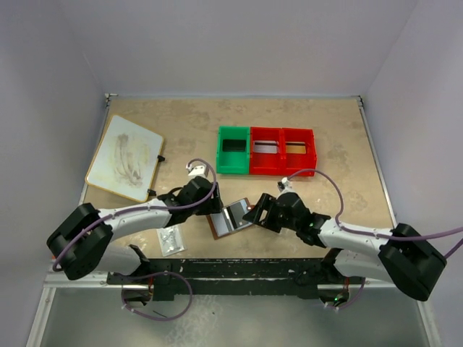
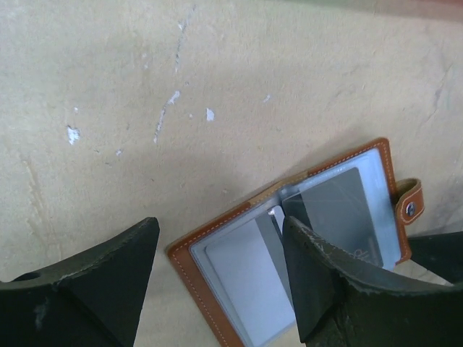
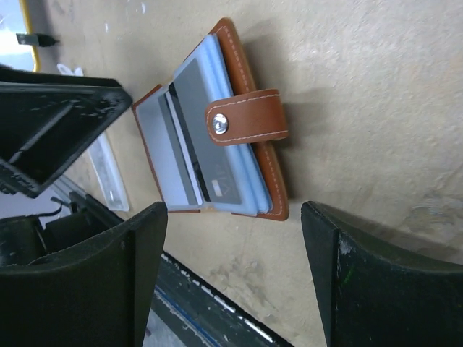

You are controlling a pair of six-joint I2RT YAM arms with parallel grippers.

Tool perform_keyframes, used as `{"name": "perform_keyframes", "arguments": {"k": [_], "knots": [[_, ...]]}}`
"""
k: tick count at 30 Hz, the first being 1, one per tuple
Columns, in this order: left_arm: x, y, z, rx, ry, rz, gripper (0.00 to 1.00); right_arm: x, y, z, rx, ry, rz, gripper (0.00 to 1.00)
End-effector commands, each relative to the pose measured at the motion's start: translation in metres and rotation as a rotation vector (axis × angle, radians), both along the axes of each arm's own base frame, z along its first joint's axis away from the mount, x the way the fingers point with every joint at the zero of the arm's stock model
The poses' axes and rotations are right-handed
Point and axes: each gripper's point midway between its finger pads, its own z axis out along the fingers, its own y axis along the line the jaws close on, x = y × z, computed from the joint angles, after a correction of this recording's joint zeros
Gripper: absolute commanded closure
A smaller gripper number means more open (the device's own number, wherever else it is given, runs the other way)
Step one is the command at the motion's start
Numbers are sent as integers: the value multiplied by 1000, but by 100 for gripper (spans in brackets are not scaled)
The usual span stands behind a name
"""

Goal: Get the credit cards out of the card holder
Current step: Adjust the card holder at the center of the board.

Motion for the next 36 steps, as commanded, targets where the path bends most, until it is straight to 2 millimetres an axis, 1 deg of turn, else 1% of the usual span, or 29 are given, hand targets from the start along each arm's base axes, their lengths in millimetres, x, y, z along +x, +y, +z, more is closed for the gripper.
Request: {"name": "perform_keyframes", "arguments": {"k": [1, 3, 7, 9, 12, 14, 19, 24, 27, 29, 33, 34, 36], "knots": [[-3, -22, 3, -45, 7, -127, 33, -2, 16, 12, 88, -3, 51, 23], [-12, -28, -1, -64, 34, -184, 34, -2, 21, 16, 110, 10, 50, 23], [-25, -28, -7, -86, 69, -212, 39, 16, 30, 30, 130, -23, 9, 21], [-30, -26, -8, -115, 70, -202, 40, 25, 36, 33, 108, -28, 14, 21], [-41, -20, -10, -144, 81, -187, 40, 37, 40, 26, 39, -4, 8, 21], [-49, -22, -11, -183, 88, -193, 41, 45, 41, 21, 5, 2, 6, 20], [-73, -37, -11, -282, 115, -207, 44, 64, 45, 14, -58, -2, 23, 20], [-92, -54, -7, -362, 116, -197, 45, 77, 51, 9, -124, -24, 68, 20], [-106, -69, -4, -390, 111, -215, 45, 88, 45, 9, -194, -43, 48, 19], [-119, -84, -2, -409, 109, -247, 45, 95, 39, 11, -240, -59, 33, 18], [-139, -114, 2, -421, 104, -306, 46, 106, 27, 16, -312, -93, 19, 17], [-141, -116, 1, -391, 92, -305, 46, 107, 24, 19, -327, -101, 16, 17], [-136, -114, 1, -332, 53, -285, 47, 109, 13, 26, -366, -114, -16, 16]]}}
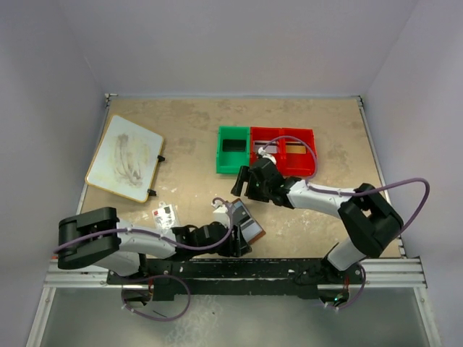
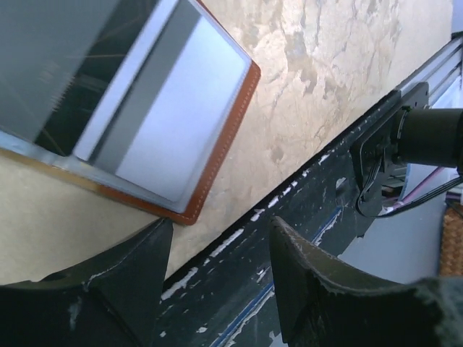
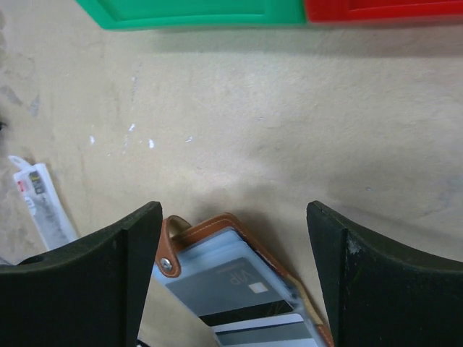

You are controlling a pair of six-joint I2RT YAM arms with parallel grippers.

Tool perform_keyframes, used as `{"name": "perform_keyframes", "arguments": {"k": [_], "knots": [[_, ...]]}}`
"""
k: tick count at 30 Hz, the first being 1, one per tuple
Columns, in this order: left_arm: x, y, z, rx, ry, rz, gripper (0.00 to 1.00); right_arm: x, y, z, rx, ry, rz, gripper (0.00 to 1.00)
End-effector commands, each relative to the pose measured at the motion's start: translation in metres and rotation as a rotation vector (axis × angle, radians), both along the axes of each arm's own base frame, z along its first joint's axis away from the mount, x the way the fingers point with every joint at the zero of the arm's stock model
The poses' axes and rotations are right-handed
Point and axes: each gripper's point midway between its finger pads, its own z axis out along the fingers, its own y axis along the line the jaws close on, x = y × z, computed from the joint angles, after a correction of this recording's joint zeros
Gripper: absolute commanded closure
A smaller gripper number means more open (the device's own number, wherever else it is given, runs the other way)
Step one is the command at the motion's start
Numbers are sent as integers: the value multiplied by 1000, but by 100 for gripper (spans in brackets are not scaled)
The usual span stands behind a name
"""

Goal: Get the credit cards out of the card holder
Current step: Adjust the card holder at the center of the board.

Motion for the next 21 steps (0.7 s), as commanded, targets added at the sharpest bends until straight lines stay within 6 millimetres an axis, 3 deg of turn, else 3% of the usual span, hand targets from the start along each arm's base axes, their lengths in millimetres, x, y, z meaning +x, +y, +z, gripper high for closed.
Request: {"name": "perform_keyframes", "arguments": {"k": [1, 6, 8, 10, 12, 15, 18, 21], "knots": [[13, -9, 13, 41, -89, 73, 47, 12, -29, 20, -125, -76, -54, 16], [32, 17, 35, 137, -201, 142, 46, -3, -48, 40, -88, -96, -110, 16], [44, 38, 40, 203, -253, 193, 42, -13, -50, 42, -25, -93, -128, 16], [59, 56, 46, 253, -286, 238, 39, -20, -44, 52, 62, -125, -102, 20], [77, 69, 45, 285, -268, 252, 39, -40, -33, 48, 188, -105, -42, 25], [105, 88, 46, 338, -267, 300, 39, -54, -21, 52, 332, -101, -17, 35], [121, 80, 50, 320, -262, 253, 41, -67, -11, 50, 387, -73, 2, 42], [130, 64, 47, 348, -256, 200, 55, -83, 5, 49, 440, -55, 47, 47]]}}
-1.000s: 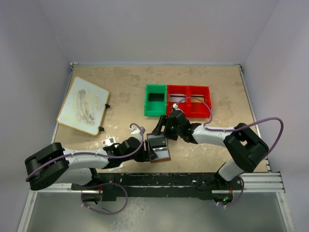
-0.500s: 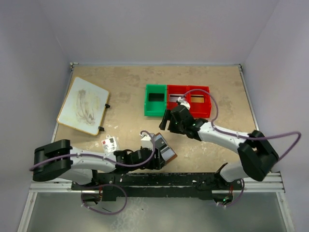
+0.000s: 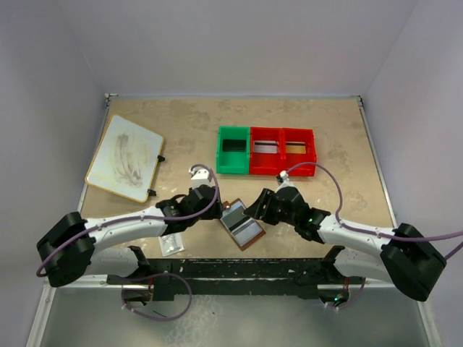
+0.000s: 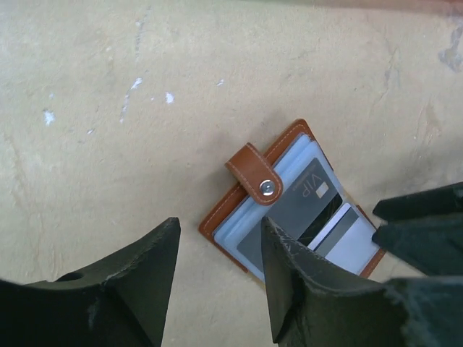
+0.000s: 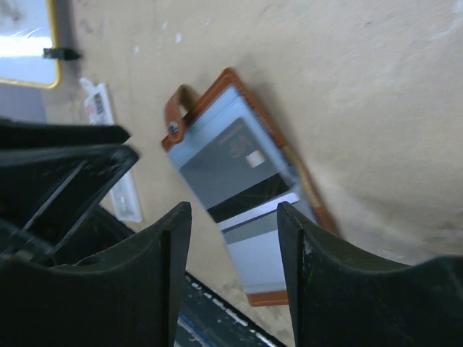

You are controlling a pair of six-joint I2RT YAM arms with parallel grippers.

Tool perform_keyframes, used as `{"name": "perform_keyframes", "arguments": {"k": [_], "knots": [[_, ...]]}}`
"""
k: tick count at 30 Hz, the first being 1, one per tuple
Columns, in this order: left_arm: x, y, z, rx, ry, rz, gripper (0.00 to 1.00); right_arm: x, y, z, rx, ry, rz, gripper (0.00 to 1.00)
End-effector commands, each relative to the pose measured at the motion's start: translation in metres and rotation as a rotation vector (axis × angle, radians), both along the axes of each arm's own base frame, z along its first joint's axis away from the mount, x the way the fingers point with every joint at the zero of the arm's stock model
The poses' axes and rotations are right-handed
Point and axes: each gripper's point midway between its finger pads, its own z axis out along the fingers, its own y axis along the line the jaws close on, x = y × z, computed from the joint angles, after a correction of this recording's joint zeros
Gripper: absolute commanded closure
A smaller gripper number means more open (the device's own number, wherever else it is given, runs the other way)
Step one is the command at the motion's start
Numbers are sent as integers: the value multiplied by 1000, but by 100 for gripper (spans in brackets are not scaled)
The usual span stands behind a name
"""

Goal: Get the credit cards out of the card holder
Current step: Adjust the card holder at the center of the board.

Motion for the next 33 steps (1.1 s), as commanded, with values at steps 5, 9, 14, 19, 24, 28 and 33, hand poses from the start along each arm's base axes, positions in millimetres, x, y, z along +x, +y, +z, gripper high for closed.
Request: {"name": "perform_keyframes", "arguments": {"k": [5, 9, 14, 19, 24, 28, 33], "knots": [[10, -59, 19, -14, 9, -245, 69, -15, 46, 24, 202, 0, 48, 50], [4, -68, 13, -17, 34, -313, 74, -14, 36, 9, 203, 23, -18, 54], [-3, -75, -6, 6, 86, -374, 79, -21, 29, -8, 187, 47, -21, 55], [11, -56, -27, 113, 78, -264, 82, -28, 30, -22, 154, 112, -2, 55], [18, -32, -48, 228, 74, -187, 84, -30, 23, -36, 141, 189, -78, 55], [10, -29, -62, 236, 114, -198, 86, -33, 18, -46, 148, 233, -123, 55], [-1, -21, -73, 240, 147, -197, 88, -36, 17, -47, 235, 254, -158, 55]]}}
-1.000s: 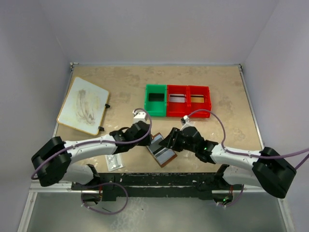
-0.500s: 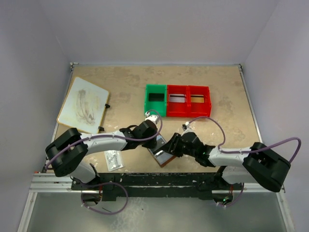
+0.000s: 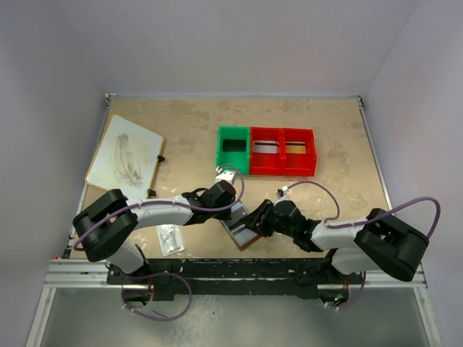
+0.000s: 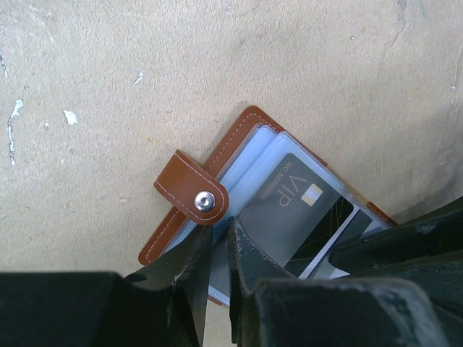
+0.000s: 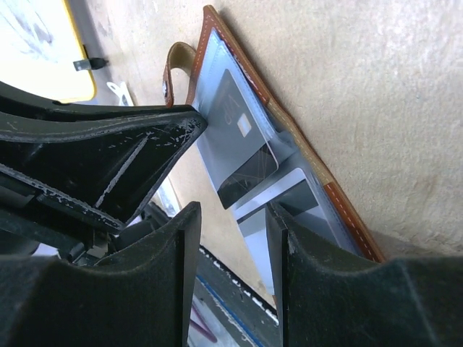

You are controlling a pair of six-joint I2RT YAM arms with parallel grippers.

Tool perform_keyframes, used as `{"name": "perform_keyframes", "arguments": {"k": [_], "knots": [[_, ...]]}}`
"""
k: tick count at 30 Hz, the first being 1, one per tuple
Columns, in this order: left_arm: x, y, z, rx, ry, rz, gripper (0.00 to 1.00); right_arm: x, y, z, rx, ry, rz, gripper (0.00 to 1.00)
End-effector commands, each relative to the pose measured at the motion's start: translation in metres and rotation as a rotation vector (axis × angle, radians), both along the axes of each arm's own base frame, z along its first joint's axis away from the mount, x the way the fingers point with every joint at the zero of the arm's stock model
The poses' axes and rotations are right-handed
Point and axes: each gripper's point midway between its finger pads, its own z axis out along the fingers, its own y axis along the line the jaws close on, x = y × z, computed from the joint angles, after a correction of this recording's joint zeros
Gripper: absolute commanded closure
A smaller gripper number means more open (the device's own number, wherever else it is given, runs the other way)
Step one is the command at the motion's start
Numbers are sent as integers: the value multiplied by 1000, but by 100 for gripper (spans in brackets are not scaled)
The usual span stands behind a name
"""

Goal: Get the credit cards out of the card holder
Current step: Adjust the card holder at the center of the board, then remove the credit card from the card holder.

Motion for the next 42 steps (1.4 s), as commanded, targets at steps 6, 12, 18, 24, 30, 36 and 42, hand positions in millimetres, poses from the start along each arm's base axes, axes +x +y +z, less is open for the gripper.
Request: {"name": "perform_keyframes", "arguments": {"k": [6, 12, 18, 24, 30, 36, 42], "knots": [[-17, 25, -32, 79, 63, 29, 89, -3, -15, -25, -68, 103, -84, 54], [-17, 22, -30, 65, 68, 31, 90, 0, -18, -20, -18, 89, -131, 58], [-18, 21, -26, 58, 71, 35, 90, 3, -17, -22, -8, 113, -160, 64], [-19, 21, -24, 48, 72, 43, 91, 10, -8, -12, -35, 86, -136, 65], [-19, 23, -23, 40, 69, 55, 91, 10, -13, -13, -25, 95, -165, 67], [-21, 20, -23, 31, 78, 50, 92, 9, -11, -12, -24, 95, -149, 68], [-23, 18, -23, 24, 85, 46, 92, 13, -8, -9, -9, 84, -158, 71]]}}
